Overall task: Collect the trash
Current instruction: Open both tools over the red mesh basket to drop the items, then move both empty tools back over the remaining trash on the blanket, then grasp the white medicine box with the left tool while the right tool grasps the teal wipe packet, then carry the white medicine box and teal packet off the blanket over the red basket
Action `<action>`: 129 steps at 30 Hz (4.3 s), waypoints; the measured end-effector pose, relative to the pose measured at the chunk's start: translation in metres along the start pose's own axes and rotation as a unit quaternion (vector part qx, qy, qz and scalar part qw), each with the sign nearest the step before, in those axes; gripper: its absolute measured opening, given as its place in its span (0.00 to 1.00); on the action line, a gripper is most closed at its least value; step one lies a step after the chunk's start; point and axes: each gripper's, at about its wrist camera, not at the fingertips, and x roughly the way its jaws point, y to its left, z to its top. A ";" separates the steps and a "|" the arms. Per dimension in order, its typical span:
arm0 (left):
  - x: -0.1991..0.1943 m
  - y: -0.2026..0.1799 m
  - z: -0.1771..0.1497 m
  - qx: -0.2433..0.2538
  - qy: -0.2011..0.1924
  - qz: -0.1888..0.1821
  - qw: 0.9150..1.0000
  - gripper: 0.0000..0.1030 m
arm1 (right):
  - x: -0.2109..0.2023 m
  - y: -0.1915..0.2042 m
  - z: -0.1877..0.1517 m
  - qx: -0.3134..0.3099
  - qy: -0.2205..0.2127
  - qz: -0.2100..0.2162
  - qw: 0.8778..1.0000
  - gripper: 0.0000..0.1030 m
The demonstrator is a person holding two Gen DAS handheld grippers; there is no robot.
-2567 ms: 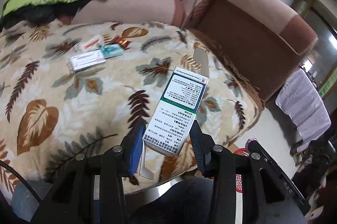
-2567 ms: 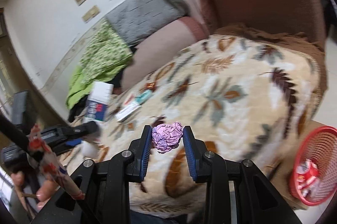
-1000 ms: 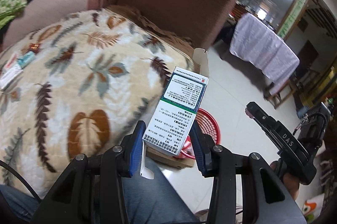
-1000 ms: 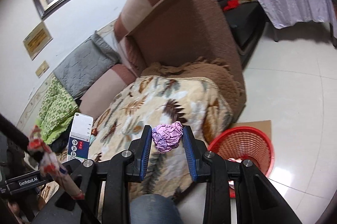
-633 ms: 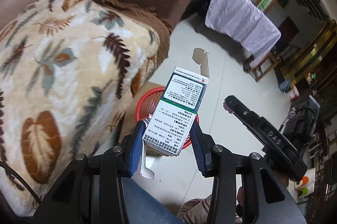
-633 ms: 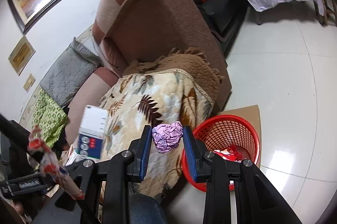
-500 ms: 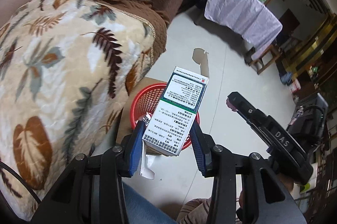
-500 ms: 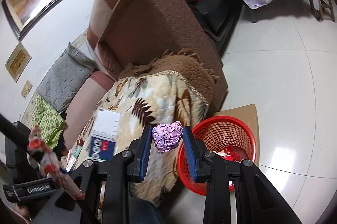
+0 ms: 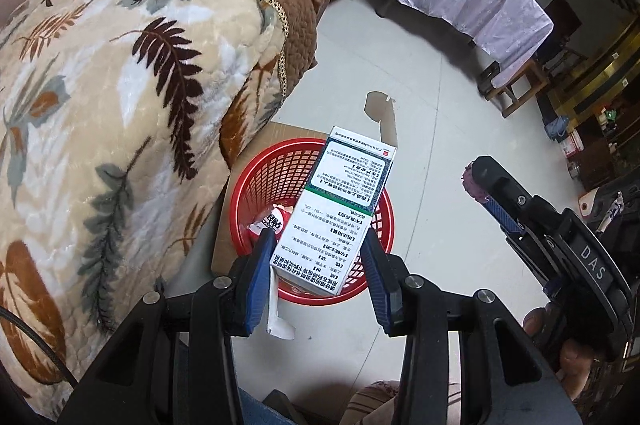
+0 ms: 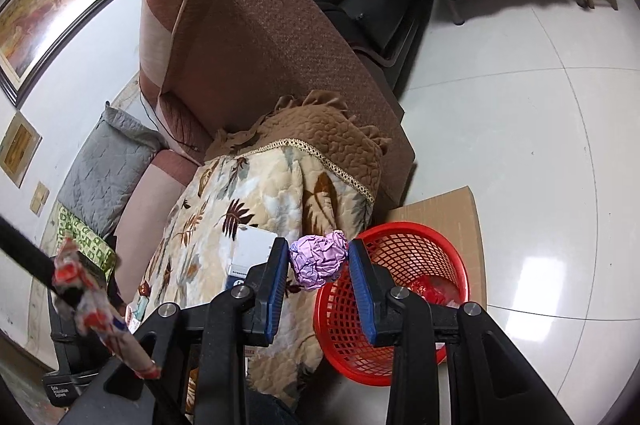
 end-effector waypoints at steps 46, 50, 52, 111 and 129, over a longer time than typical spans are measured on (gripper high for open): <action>-0.291 0.115 -0.107 -0.135 -0.299 0.191 0.925 0.68 | -0.012 0.264 -0.069 -0.218 0.029 0.161 0.962 0.77; -0.301 0.127 -0.111 -0.149 -0.307 0.192 0.920 0.68 | -0.004 0.288 -0.083 -0.237 0.043 0.177 0.954 0.77; -0.305 0.132 -0.114 -0.154 -0.311 0.194 0.917 0.68 | 0.001 0.297 -0.088 -0.246 0.047 0.181 0.951 0.77; -0.224 0.542 -0.065 -0.162 -0.089 0.275 0.943 0.58 | 0.445 0.510 -0.243 -0.196 0.353 0.182 0.896 0.13; -0.357 0.296 -0.082 -0.199 -0.306 0.240 0.899 0.58 | 0.166 0.367 -0.119 -0.168 0.165 0.270 0.934 0.11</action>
